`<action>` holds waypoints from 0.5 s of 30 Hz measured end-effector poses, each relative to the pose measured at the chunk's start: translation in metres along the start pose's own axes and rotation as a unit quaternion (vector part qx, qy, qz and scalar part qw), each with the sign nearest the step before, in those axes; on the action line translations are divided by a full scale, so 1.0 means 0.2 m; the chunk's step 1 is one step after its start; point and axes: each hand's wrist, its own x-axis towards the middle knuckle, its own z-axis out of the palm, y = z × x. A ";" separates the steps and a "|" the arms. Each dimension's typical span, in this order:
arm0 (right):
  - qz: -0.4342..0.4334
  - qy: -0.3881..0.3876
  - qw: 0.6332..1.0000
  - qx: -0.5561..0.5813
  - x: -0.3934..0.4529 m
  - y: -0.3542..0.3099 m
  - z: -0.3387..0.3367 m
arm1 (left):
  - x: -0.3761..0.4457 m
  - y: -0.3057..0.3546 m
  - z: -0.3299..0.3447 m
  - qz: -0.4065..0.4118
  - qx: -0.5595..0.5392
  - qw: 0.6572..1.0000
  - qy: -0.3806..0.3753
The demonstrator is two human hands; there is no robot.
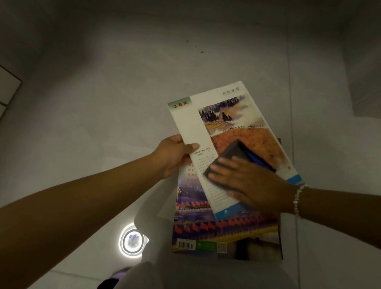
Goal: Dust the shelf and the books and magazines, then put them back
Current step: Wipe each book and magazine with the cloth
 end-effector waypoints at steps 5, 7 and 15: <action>0.238 0.091 0.967 0.025 0.04 0.03 0.00 | 0.00 -0.02 0.01 0.002 -0.003 1.000 0.031; 0.210 0.088 0.973 0.025 0.04 -0.09 0.04 | 0.00 -0.02 0.02 0.003 -0.002 0.999 0.042; 0.156 0.085 0.984 0.014 -0.04 0.06 0.03 | -0.03 -0.01 -0.01 -0.011 0.036 0.998 0.055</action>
